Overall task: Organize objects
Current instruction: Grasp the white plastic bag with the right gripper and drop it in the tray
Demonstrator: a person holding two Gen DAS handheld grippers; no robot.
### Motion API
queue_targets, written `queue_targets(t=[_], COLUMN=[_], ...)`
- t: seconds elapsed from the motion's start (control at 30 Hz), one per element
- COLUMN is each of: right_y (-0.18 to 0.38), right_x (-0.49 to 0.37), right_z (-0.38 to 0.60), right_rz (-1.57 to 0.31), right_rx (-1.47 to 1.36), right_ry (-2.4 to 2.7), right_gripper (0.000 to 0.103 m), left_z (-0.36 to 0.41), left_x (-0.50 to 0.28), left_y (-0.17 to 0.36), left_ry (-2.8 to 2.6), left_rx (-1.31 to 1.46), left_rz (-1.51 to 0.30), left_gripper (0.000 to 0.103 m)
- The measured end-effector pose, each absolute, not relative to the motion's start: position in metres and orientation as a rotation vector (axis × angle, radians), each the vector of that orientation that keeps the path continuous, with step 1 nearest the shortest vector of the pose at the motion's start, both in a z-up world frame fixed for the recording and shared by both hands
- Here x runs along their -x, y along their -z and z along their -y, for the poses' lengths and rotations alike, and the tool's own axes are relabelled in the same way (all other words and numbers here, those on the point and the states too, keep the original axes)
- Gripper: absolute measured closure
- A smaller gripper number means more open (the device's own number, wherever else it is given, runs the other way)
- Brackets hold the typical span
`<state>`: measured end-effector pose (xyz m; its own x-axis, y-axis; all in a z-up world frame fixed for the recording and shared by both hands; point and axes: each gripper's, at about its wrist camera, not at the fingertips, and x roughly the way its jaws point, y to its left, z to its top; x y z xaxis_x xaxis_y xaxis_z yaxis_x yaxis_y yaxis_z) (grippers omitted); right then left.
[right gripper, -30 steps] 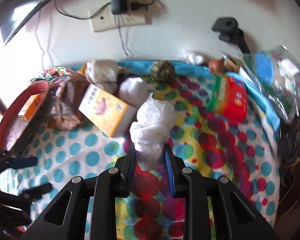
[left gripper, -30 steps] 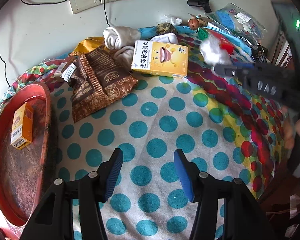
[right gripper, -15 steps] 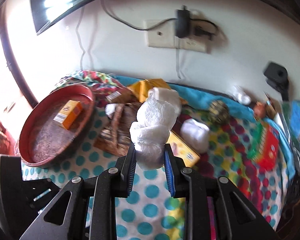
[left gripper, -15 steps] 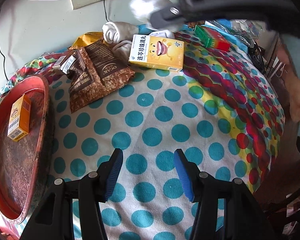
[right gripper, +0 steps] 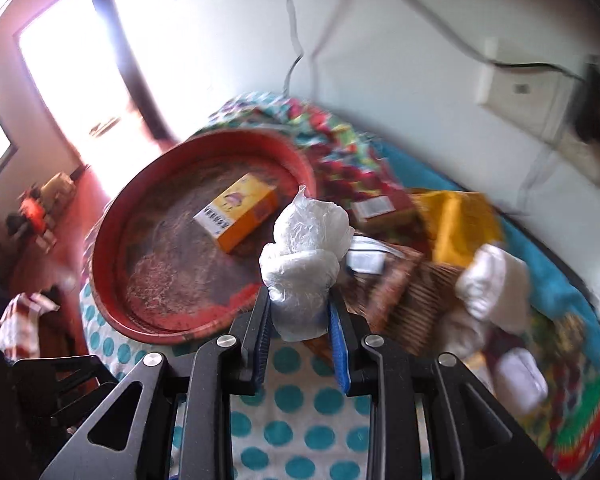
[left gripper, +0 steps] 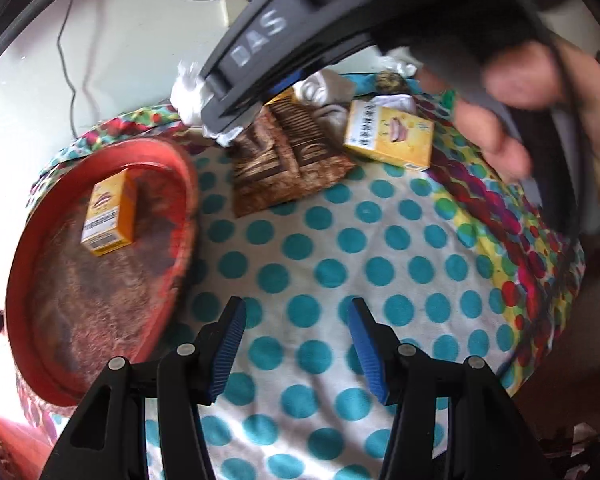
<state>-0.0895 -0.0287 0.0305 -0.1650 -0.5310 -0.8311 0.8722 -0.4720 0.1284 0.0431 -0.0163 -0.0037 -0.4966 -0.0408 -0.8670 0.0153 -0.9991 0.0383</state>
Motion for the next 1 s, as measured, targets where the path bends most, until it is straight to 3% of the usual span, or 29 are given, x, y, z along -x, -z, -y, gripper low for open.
queue_targets(t=[0.4, 0.87, 1.0], right_y=[-0.013, 0.005, 0.001], right_x=[0.089, 0.086, 0.081], right_z=[0.110, 0.142, 0.138], right_rz=[-0.626, -0.686, -0.689], right_rx=[-1.061, -1.078, -1.037], right_ry=[1.724, 1.710, 1.742], right_gripper=[0.078, 0.076, 0.052], left_z=[0.044, 0.048, 0.047], left_x=[-0.056, -0.063, -0.064], left_y=[0.007, 0.001, 0.003], left_ry=[2.620, 2.605, 2.601], left_rx=[-1.581, -1.588, -1.599], left_rz=[-0.022, -0.024, -0.026], left_gripper=[0.048, 0.049, 0.049])
